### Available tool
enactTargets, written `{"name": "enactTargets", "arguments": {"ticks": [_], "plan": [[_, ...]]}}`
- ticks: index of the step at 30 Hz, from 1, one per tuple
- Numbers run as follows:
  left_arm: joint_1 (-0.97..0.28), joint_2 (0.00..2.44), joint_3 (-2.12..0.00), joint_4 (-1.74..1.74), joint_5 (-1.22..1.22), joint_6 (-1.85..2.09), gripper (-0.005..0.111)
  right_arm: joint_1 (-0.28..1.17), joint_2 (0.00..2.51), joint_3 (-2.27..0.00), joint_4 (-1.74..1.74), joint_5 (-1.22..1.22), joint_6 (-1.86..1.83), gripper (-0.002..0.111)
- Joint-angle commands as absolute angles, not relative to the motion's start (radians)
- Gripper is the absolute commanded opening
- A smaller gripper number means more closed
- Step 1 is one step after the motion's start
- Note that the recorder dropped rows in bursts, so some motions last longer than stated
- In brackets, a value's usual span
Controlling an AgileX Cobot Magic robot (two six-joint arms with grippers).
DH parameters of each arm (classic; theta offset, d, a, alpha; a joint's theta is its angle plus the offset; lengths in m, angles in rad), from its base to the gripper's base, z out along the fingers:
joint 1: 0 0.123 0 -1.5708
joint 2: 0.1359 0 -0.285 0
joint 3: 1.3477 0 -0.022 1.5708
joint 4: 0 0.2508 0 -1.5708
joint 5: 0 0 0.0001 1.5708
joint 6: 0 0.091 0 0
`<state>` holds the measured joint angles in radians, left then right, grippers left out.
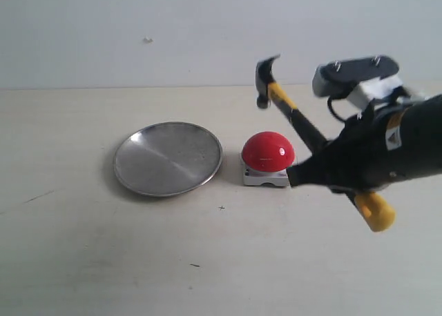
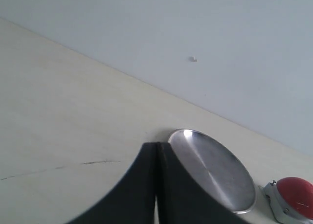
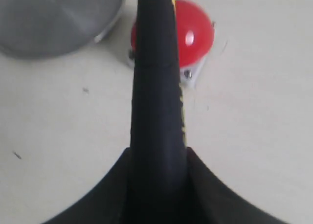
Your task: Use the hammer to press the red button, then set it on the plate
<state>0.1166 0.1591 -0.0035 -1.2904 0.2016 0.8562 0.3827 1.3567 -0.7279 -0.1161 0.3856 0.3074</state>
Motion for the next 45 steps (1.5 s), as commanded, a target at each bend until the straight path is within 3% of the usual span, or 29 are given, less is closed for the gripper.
{"name": "enactTargets", "arguments": {"ticks": [1, 14, 21, 25, 28, 40, 45], "plan": [[0.111, 0.153, 0.0, -1.289, 0.206, 0.86, 0.0, 0.385, 1.471, -0.705, -0.103, 0.402, 0.247, 0.0], [0.111, 0.153, 0.0, -1.289, 0.206, 0.86, 0.0, 0.391, 1.2, -0.705, 0.15, 0.035, 0.253, 0.0], [0.111, 0.153, 0.0, -1.289, 0.206, 0.86, 0.0, 0.547, 1.385, -0.705, 0.091, -0.304, 0.479, 0.0], [0.111, 0.153, 0.0, -1.289, 0.206, 0.86, 0.0, 0.547, 1.525, -0.705, -0.23, -0.543, 0.917, 0.0], [0.111, 0.153, 0.0, -1.289, 0.206, 0.86, 0.0, 0.545, 1.684, -0.715, -0.259, -0.807, 1.065, 0.0], [0.111, 0.153, 0.0, -1.289, 0.206, 0.86, 0.0, 0.547, 1.936, -0.921, -0.293, -0.791, 1.189, 0.0], [0.111, 0.153, 0.0, -1.289, 0.206, 0.86, 0.0, 0.547, 1.988, -1.015, -0.36, -0.648, 1.206, 0.0]]}}
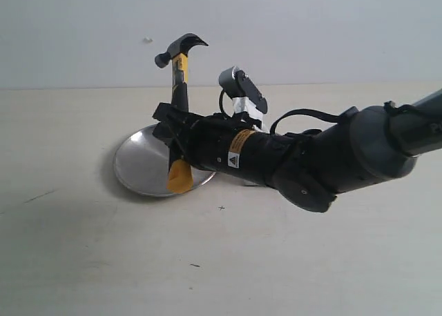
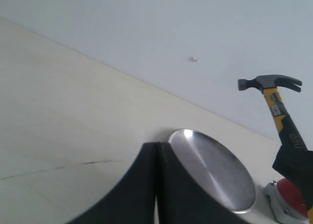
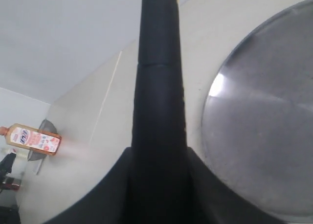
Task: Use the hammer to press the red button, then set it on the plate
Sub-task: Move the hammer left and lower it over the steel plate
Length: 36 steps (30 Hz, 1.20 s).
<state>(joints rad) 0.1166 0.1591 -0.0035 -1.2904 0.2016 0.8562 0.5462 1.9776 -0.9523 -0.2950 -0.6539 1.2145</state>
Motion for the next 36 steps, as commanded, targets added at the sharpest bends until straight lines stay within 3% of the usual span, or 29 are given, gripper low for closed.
{"name": "enactTargets", "arguments": {"ticks": [1, 11, 25, 36], "plan": [[0.111, 0.153, 0.0, -1.289, 0.206, 0.86, 0.0, 0.547, 2.0, -1.031, -0.373, -0.634, 1.219, 0.0], [0.111, 0.153, 0.0, -1.289, 0.206, 0.86, 0.0, 0.616, 2.13, -1.184, -0.287, -0.495, 1.272, 0.0], [0.111, 0.153, 0.0, -1.289, 0.206, 0.86, 0.0, 0.633, 2.165, -1.194, -0.143, -0.324, 1.157, 0.0], [0.111, 0.153, 0.0, -1.289, 0.206, 0.86, 0.0, 0.633, 2.166, -1.21, -0.106, -0.47, 1.149, 0.0]]}}
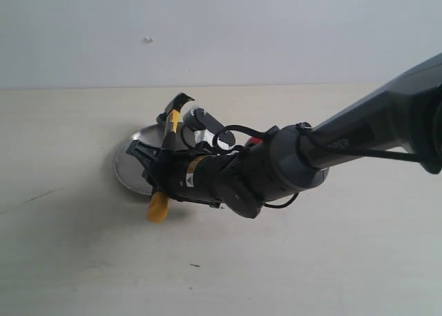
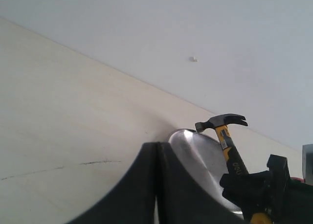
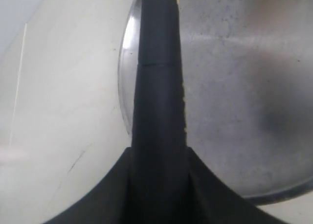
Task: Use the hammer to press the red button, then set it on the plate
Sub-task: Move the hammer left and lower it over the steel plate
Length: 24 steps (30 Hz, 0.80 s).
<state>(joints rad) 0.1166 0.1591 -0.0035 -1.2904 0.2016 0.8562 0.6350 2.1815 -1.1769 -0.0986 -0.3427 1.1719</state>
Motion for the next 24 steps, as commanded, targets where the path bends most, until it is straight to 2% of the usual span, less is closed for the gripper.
{"name": "enactTargets", "arguments": {"ticks": [1, 9, 24], "plan": [[0.111, 0.153, 0.0, -1.289, 0.206, 0.86, 0.0, 0.633, 2.166, -1.223, -0.106, -0.441, 1.146, 0.0], [0.111, 0.153, 0.0, -1.289, 0.206, 0.86, 0.0, 0.633, 2.191, -1.293, -0.106, -0.297, 1.1, 0.0], [0.111, 0.153, 0.0, -1.289, 0.206, 0.86, 0.0, 0.633, 2.253, -1.293, -0.104, -0.278, 1.106, 0.001]]}}
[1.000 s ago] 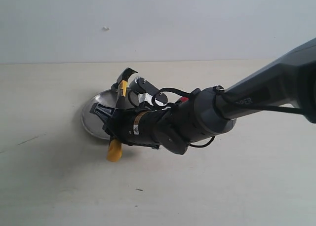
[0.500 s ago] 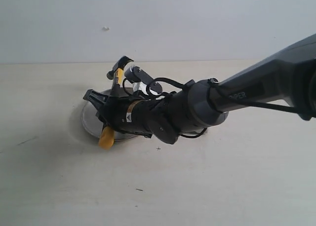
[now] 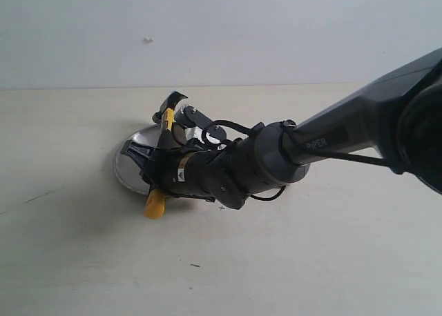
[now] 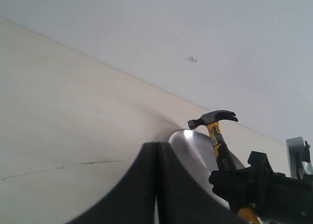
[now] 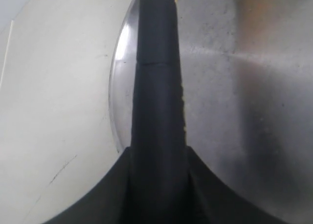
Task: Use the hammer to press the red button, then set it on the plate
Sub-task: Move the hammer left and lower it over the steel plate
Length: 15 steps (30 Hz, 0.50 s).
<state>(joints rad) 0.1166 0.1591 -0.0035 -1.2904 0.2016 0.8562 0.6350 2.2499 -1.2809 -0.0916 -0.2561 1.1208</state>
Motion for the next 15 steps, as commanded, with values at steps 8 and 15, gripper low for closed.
{"name": "enactTargets", "arguments": {"ticks": [8, 15], "plan": [[0.111, 0.153, 0.0, -1.289, 0.206, 0.86, 0.0, 0.633, 2.255, -1.293, -0.076, -0.278, 1.106, 0.019], [0.111, 0.153, 0.0, -1.289, 0.206, 0.86, 0.0, 0.633, 2.255, -1.293, -0.076, -0.278, 1.106, 0.039]]}}
